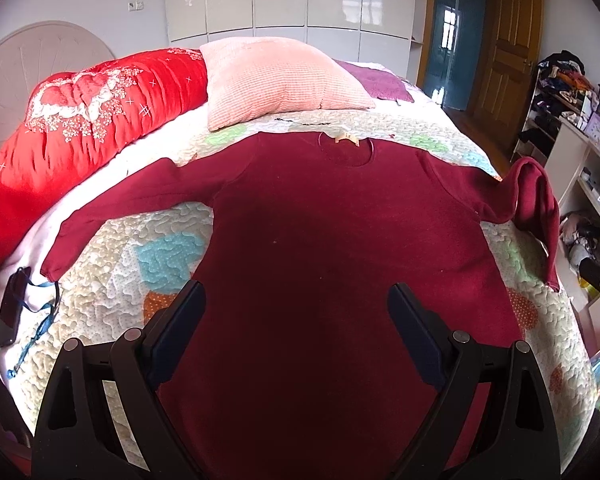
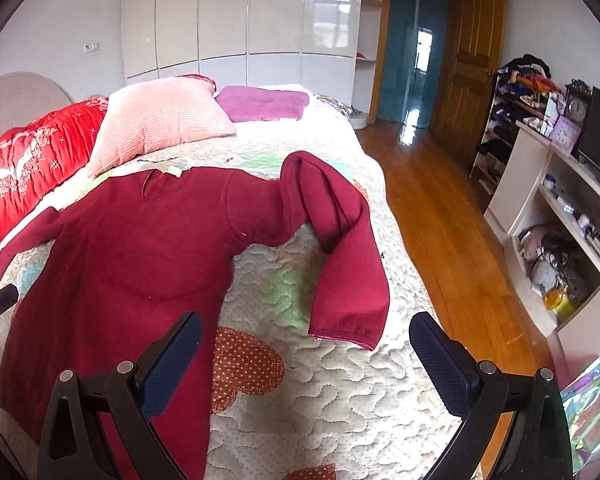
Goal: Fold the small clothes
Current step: 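Move the left gripper toward the side edge of the red sweater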
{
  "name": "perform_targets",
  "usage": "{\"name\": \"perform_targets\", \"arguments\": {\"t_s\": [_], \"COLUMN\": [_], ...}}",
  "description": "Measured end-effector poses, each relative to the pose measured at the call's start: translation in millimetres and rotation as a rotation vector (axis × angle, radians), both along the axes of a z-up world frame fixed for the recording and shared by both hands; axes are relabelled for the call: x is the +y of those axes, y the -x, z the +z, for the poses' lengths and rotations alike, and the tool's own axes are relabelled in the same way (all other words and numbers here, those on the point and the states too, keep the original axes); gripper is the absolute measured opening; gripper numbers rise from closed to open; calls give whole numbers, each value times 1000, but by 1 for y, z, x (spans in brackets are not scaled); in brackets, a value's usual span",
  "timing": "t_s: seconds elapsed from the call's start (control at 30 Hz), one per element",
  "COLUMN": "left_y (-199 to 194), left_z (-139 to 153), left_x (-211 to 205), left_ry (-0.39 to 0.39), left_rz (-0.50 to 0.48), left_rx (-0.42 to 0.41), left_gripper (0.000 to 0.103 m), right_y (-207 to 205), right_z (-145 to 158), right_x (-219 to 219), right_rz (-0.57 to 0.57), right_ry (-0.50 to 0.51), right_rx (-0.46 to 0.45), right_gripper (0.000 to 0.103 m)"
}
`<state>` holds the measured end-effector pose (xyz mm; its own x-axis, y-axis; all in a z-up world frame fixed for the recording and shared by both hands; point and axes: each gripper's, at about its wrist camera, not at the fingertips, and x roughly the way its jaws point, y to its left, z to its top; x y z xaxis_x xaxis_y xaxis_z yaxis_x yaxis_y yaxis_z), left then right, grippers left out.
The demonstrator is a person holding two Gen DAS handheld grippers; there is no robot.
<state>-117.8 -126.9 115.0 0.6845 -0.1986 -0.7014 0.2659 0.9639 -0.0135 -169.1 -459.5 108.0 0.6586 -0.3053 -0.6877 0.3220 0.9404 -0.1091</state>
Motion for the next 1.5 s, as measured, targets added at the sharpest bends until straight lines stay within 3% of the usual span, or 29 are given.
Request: {"name": "perform_targets", "arguments": {"t_s": [0.73, 1.07, 1.5], "left_y": [-8, -25, -43], "left_z": [-9, -21, -31], "left_x": [14, 24, 27], "left_ry": [-49, -41, -39], "left_rz": [62, 84, 96], "left_rx": [-35, -9, 14], "left_gripper": [92, 92, 92], "right_y": [-35, -65, -91], "right_z": [-18, -32, -42], "right_x": [60, 91, 112], "right_rz": [116, 163, 176], "right_ry": [-53, -16, -54], "right_rx": [5, 33, 40], "right_gripper": [103, 103, 103]}}
